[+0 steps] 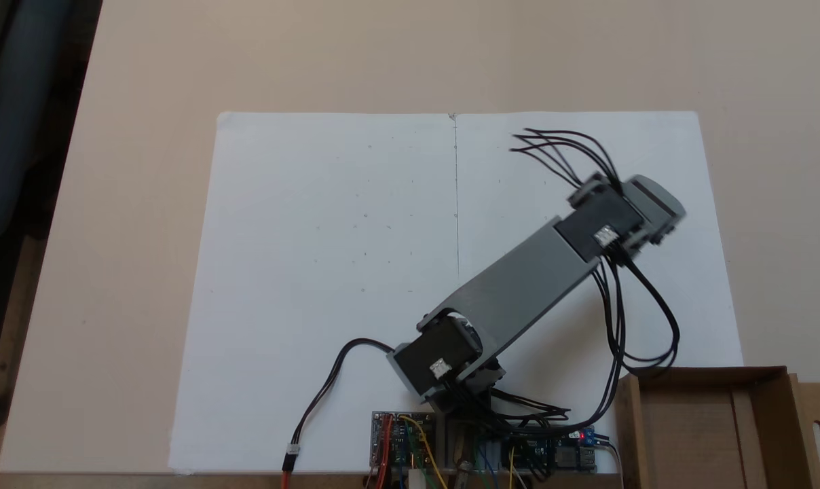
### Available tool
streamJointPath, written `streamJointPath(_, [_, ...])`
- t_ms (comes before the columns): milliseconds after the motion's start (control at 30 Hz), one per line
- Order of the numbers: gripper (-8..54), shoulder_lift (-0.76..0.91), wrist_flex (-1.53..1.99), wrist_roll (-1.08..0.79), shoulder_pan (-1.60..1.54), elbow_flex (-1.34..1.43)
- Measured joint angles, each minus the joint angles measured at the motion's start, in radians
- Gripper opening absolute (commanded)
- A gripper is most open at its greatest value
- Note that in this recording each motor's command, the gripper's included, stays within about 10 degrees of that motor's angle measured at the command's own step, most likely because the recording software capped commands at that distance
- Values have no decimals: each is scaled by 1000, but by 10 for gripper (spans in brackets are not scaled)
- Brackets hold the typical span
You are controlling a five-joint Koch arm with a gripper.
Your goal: Grasp a green dice and put it in the bin.
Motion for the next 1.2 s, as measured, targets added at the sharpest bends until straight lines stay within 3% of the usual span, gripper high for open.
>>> streamJointPath(267, [117, -195, -28, -112, 515, -112])
streamJointPath(667, [117, -411, -48, -196, 788, -115])
streamJointPath(700, [165, -417, -48, -196, 788, -115])
streamJointPath(733, [287, -423, -51, -196, 790, -115])
streamJointPath(833, [397, -431, -67, -196, 790, -115])
streamJointPath(1033, [407, -443, -95, -195, 779, -117])
streamJointPath(1200, [407, -394, -109, -81, 603, -242])
